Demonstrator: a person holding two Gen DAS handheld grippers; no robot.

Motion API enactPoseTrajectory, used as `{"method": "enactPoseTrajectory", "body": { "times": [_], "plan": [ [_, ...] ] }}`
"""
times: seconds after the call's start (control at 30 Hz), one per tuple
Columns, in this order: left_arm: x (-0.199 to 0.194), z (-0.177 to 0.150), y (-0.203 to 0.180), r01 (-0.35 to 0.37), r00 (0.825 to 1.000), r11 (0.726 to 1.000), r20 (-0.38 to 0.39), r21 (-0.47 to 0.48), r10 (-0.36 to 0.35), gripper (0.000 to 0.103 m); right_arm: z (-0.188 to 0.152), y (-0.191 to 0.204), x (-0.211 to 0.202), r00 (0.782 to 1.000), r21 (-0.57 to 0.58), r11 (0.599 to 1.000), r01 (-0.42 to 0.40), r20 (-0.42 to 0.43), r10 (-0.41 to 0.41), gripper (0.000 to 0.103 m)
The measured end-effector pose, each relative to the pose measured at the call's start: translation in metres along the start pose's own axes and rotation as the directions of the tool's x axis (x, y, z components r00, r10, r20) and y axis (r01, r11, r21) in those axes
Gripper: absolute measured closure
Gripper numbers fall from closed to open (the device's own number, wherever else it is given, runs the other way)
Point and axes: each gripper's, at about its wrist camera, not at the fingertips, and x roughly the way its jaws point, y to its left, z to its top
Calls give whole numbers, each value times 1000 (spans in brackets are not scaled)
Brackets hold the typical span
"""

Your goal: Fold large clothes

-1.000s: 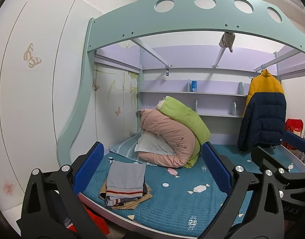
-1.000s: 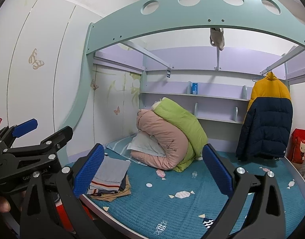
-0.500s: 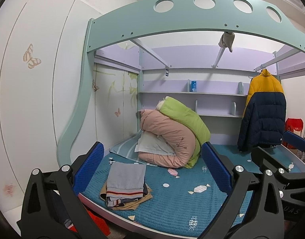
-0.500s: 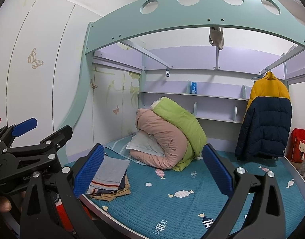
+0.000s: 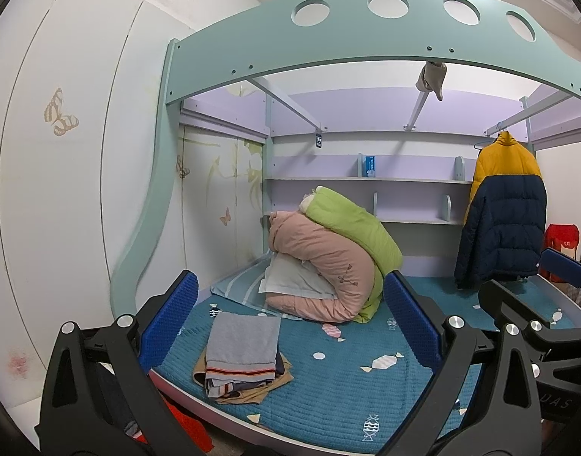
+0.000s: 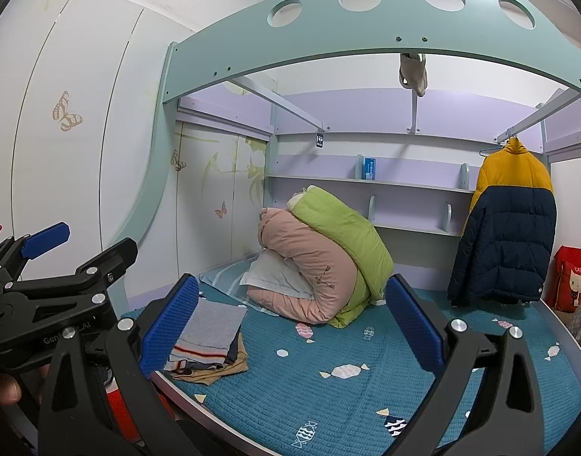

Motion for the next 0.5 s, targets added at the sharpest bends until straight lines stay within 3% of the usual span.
{"method": "enactPoseTrajectory", "body": {
  "times": [0.5],
  "plan": [
    [0,1,-2,0,1000,1000,3,3,0,5,1,-2,0,1000,-1,1000,2,2,-2,8]
  ]
}}
